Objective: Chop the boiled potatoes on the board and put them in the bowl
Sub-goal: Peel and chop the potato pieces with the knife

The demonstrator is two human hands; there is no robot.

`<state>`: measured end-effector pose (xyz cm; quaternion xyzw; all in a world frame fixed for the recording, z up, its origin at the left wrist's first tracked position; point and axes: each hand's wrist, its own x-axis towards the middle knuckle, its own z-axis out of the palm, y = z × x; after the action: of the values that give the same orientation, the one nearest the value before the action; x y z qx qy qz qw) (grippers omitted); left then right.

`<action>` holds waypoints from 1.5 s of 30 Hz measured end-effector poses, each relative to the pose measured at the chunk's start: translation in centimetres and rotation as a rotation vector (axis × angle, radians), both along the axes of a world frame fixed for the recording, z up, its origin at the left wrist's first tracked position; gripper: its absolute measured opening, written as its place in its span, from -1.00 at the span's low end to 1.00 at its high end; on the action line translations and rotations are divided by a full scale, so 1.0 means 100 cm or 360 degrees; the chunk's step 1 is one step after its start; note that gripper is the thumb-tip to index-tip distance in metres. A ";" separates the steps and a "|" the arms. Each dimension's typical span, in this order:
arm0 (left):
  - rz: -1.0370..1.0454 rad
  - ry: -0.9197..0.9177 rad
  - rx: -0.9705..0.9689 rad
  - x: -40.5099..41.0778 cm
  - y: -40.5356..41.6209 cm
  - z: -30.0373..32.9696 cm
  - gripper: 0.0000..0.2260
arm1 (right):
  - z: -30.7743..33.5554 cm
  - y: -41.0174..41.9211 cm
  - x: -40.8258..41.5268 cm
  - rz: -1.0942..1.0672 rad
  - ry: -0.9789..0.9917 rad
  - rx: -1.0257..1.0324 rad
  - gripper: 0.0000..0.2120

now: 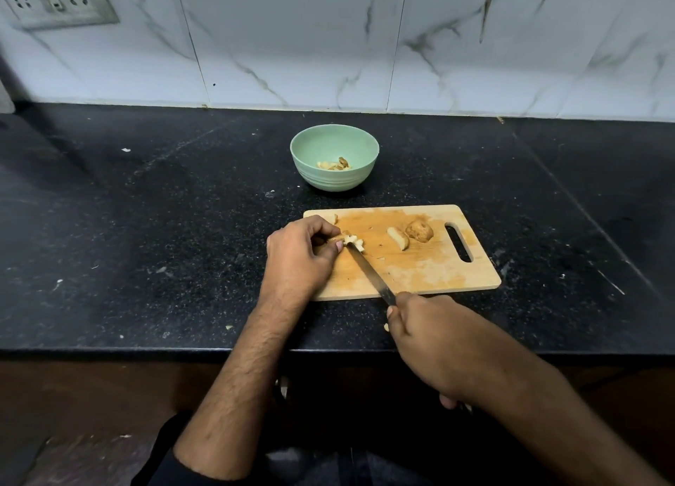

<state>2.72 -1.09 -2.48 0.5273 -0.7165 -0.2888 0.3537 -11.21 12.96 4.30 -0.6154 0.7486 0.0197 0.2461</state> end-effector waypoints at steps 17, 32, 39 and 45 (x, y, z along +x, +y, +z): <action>0.0074 0.0198 0.0064 0.007 0.002 -0.004 -0.85 | 0.009 -0.012 0.010 0.0013 0.0037 -0.0214 -0.65; 0.0055 0.0016 0.0092 0.007 -0.003 0.004 -0.88 | -0.002 -0.052 0.022 0.0018 0.0040 -0.0083 -0.81; 0.0076 0.0024 0.0059 0.005 -0.002 0.002 -0.89 | -0.012 -0.055 0.021 0.0034 0.0067 -0.0014 -0.83; 0.0096 0.0062 0.0075 0.004 0.002 0.000 -0.89 | -0.008 -0.024 0.015 0.0063 0.0096 0.0027 -0.77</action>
<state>3.13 -0.91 -2.48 0.5512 -0.6863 -0.3050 0.3636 -9.70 10.54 3.49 -0.6271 0.7431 0.0495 0.2284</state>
